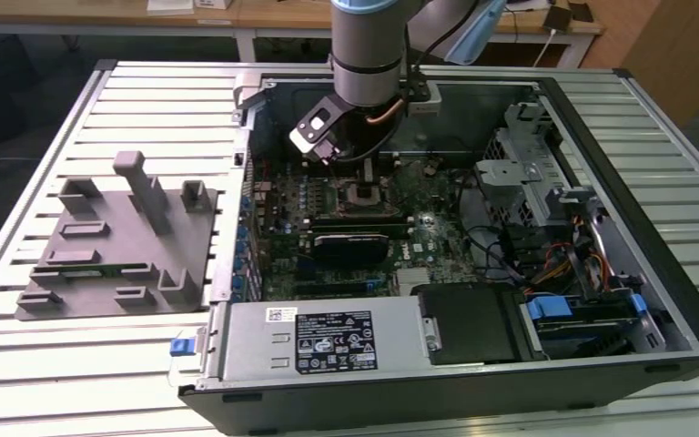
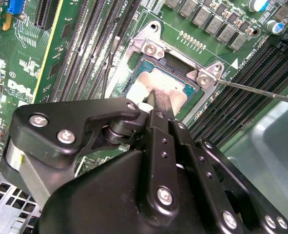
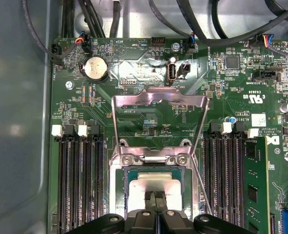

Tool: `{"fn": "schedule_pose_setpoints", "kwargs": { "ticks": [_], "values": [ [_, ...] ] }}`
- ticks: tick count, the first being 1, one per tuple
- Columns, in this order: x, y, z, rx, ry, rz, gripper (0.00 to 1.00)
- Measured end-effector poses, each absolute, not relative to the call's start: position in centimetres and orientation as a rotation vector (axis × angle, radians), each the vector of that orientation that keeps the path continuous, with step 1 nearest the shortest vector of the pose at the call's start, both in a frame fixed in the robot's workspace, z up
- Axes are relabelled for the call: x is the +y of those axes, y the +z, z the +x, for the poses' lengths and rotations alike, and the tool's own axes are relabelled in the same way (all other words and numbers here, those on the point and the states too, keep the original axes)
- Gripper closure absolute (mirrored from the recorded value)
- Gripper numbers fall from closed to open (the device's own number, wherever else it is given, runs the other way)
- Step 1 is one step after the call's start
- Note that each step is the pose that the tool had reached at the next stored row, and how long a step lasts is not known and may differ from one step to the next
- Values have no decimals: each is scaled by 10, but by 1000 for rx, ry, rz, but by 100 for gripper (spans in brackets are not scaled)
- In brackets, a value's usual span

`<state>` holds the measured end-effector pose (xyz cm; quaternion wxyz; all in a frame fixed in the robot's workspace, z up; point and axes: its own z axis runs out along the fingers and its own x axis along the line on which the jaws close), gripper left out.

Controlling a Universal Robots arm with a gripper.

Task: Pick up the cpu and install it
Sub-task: 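Place the cpu into insertion slot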

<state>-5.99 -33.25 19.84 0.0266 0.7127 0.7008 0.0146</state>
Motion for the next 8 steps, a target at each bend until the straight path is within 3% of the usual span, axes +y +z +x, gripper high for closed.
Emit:
{"fn": "schedule_pose_setpoints", "kwargs": {
  "ticks": [8],
  "values": [
    [-332, 202, -60, 2165, 46, 2202, 89]
  ]
}}
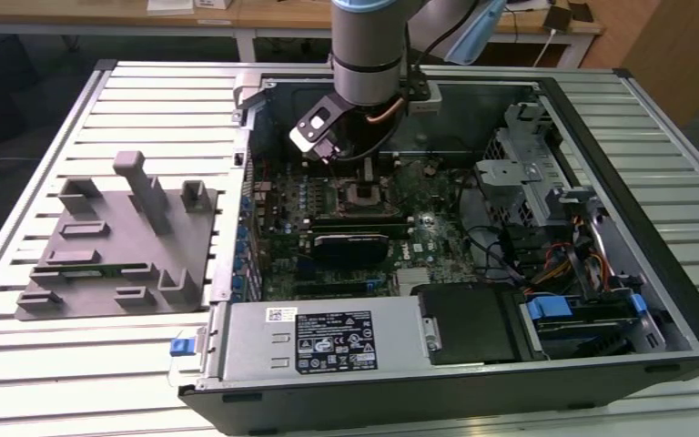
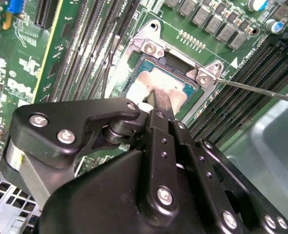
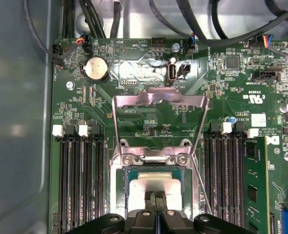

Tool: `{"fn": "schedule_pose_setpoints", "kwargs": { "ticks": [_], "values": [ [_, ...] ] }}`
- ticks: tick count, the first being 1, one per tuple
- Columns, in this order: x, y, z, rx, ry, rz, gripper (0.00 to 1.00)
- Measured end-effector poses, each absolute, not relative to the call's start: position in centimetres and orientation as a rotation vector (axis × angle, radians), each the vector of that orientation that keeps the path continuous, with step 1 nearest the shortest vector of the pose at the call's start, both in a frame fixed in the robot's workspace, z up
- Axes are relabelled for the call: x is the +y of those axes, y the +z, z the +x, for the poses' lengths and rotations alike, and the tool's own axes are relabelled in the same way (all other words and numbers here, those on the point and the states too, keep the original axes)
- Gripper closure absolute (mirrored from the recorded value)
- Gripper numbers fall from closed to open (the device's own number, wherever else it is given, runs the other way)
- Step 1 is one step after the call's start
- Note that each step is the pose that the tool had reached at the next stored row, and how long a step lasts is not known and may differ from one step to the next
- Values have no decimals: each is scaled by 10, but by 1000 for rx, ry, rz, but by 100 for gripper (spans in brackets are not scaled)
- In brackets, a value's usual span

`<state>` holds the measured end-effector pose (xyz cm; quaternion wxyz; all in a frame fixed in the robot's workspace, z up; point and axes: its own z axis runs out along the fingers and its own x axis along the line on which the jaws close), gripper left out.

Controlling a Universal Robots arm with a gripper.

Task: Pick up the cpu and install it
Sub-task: 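Place the cpu into insertion slot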

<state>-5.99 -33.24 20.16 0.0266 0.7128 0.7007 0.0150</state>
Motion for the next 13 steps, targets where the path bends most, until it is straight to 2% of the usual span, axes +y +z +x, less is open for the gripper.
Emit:
{"fn": "schedule_pose_setpoints", "kwargs": {
  "ticks": [13],
  "values": [
    [-332, 237, -60, 2165, 46, 2202, 89]
  ]
}}
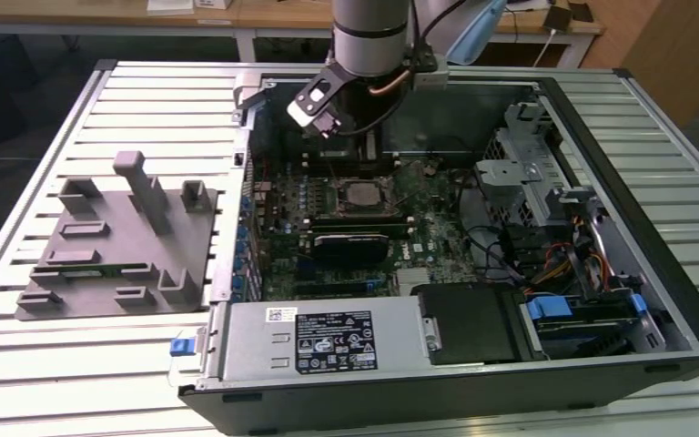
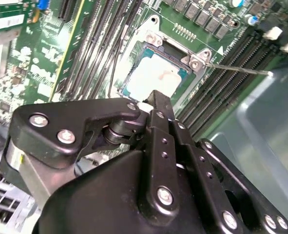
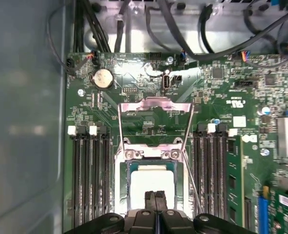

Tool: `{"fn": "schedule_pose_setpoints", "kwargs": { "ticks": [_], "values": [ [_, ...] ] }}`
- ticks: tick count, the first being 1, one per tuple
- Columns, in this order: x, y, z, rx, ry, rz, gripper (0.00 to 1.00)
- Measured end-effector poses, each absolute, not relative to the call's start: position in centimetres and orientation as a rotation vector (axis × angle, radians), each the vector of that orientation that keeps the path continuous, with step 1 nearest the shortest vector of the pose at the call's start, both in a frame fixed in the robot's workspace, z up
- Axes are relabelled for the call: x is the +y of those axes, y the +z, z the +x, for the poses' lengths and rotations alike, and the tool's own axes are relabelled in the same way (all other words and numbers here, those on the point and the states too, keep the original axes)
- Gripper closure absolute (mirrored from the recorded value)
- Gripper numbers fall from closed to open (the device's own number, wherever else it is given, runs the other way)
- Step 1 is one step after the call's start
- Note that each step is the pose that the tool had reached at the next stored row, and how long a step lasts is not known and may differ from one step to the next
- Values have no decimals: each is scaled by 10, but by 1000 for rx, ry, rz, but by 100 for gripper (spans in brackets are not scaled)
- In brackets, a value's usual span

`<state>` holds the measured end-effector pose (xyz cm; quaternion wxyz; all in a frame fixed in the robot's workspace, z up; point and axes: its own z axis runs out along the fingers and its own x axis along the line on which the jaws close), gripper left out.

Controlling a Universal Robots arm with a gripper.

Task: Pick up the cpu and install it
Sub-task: 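Place the cpu into insertion slot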

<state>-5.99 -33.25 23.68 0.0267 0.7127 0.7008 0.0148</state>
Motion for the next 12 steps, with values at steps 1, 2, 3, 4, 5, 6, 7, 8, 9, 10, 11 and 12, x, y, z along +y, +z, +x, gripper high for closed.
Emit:
{"fn": "schedule_pose_setpoints", "kwargs": {
  "ticks": [1, 2, 3, 4, 5, 6, 7, 8, 9, 10, 11, 12],
  "values": [
    [-332, 240, -60, 2165, 46, 2202, 89],
    [-332, 244, -60, 2165, 46, 2202, 89],
    [-333, 247, -60, 2165, 46, 2202, 89],
    [-333, 251, -60, 2165, 47, 2201, 89],
    [-333, 255, -60, 2164, 47, 2201, 89],
    [-332, 259, -60, 2164, 47, 2201, 89],
    [-333, 262, -60, 2164, 47, 2201, 89],
    [-332, 266, -60, 2164, 48, 2201, 89],
    [-332, 269, -60, 2164, 48, 2201, 89],
    [-332, 272, -60, 2164, 48, 2201, 89],
    [-332, 275, -60, 2164, 48, 2201, 89],
    [-332, 276, -60, 2164, 48, 2201, 89]
  ]
}}
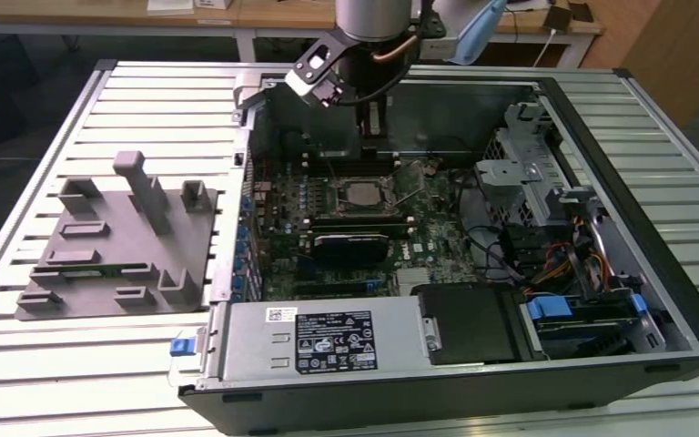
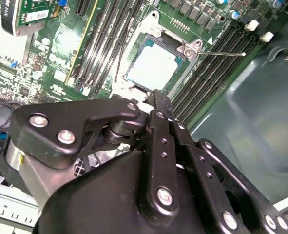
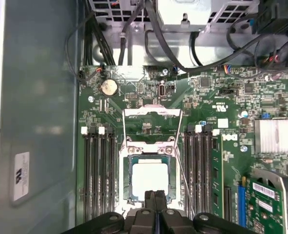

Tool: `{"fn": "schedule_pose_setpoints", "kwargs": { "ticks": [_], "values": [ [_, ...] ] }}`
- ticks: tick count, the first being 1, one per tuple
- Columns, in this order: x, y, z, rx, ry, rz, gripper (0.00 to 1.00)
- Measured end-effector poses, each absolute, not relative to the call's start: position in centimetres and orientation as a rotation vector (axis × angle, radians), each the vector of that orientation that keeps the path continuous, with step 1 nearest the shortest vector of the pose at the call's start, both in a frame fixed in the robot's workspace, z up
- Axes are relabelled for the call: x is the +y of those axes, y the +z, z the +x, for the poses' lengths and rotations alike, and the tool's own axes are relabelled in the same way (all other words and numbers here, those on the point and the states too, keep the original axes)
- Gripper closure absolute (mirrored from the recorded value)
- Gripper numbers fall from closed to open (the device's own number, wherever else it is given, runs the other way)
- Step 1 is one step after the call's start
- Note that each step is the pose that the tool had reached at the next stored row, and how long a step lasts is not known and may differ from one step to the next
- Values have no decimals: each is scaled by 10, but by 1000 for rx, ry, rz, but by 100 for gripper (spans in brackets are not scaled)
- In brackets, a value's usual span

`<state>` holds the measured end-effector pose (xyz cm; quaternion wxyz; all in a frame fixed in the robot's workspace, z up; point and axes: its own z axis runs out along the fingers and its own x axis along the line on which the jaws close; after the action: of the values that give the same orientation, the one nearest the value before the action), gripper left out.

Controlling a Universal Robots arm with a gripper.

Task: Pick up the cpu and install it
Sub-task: 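Place the cpu into insertion slot, then close the cpu cover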

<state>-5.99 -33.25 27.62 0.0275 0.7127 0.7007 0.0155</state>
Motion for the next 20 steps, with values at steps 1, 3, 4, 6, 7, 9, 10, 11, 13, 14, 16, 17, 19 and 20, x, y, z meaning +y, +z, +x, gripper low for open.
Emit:
{"fn": "schedule_pose_setpoints", "kwargs": {
  "ticks": [1, 3, 4, 6, 7, 9, 10, 11, 13, 14, 16, 17, 19, 20],
  "values": [
    [-332, 276, -60, 2164, 48, 2201, 89],
    [-332, 277, -60, 2164, 48, 2201, 89],
    [-332, 278, -60, 2164, 48, 2201, 89],
    [-332, 278, -60, 2164, 48, 2201, 89],
    [-332, 278, -60, 2164, 48, 2201, 89],
    [-332, 278, -60, 2164, 48, 2201, 89],
    [-332, 278, -60, 2164, 48, 2201, 89],
    [-332, 278, -60, 2164, 48, 2201, 89],
    [-332, 278, -60, 2164, 48, 2201, 89],
    [-332, 278, -60, 2164, 48, 2201, 89],
    [-332, 278, -59, 2164, 48, 2201, 89],
    [-332, 278, -57, 2164, 48, 2201, 89],
    [-332, 278, -54, 2164, 48, 2201, 89],
    [-332, 278, -51, 2164, 48, 2201, 89]
  ]
}}
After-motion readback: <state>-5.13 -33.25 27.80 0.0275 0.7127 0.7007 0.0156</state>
